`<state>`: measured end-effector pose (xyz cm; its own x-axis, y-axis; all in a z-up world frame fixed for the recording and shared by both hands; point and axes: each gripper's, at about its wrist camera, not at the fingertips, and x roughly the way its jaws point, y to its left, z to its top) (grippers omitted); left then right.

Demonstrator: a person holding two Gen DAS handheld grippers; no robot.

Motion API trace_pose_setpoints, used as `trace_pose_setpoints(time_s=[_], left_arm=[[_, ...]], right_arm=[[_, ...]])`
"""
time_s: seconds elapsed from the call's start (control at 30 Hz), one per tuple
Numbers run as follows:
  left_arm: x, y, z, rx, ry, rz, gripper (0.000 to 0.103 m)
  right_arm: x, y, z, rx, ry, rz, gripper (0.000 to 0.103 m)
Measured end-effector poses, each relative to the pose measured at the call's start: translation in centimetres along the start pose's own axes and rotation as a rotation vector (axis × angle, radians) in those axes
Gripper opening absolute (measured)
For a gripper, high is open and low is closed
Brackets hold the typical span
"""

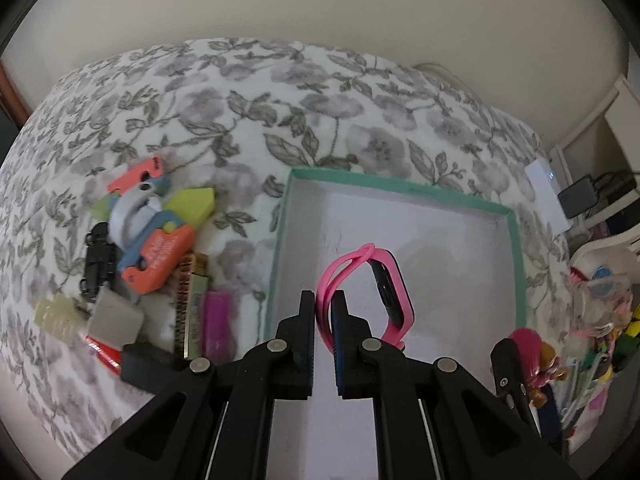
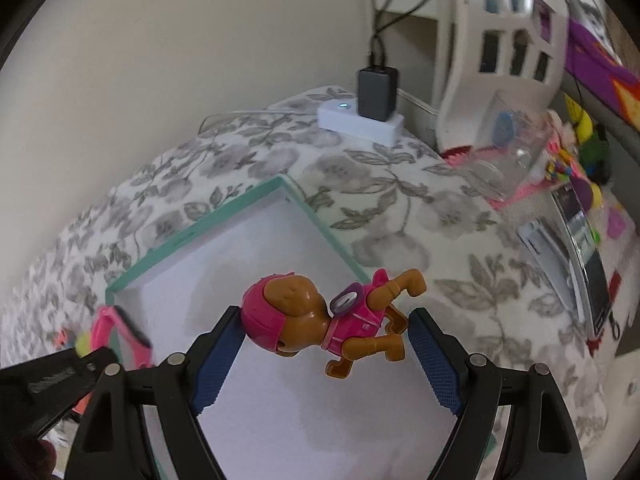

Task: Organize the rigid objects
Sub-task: 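Carry the watch band and toy figure into the white tray and open both tools, then grasp the cream plastic holder with the left tool while the right tool grasps the black charger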

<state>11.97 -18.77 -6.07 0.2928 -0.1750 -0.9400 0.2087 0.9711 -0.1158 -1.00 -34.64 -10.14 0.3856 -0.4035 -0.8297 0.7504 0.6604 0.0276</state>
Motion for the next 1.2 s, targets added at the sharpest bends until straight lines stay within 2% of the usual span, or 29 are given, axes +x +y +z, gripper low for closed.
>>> trace_pose_setpoints(time_s=[0.17,0.5,0.57,0.63,0.8,0.93,0.97,1.03,1.2], left_arm=[[2.0,0.4,-0.5,0.011,0.007,0.026,0.008],[2.1,0.3,-0.9,0.057,-0.005,0.029,0.009],[2.3,0.5,-1.1,0.054,-0.004,0.046,0.012],[2.4,0.7,-1.1,0.048,0.0,0.05,0.021],[1.9,0.7,-1.1,0.053,-0.005,0.04,0.026],[1.3,0.3,-1.0,0.069,-0.017,0.026,0.037],[1.1,0.2,-1.0,0.069,-0.023,0.023,0.039],[0.5,0.2,-0.8,0.072,-0.044,0.036,0.053],[-0.8,0.8,-0.6,0.055,-0.068,0.047,0.061]], right_arm=[[2.0,0.8,-1.4,-0.059,0.059,-0.031,0.085],[3.2,0.3,-2.1,-0.071,0.112,-0.059,0.085],[3.2,0.4,-2.1,-0.079,0.11,-0.054,0.085],[3.2,0.6,-2.1,-0.093,0.108,-0.05,0.085],[3.0,1.3,-2.3,-0.129,0.103,-0.032,0.085],[2.8,1.5,-2.3,-0.141,0.098,-0.026,0.087],[2.7,1.5,-2.2,-0.143,0.091,-0.029,0.088],[2.4,1.5,-2.0,-0.139,0.078,-0.029,0.095],[2.0,1.4,-1.7,-0.133,0.064,-0.025,0.097]])
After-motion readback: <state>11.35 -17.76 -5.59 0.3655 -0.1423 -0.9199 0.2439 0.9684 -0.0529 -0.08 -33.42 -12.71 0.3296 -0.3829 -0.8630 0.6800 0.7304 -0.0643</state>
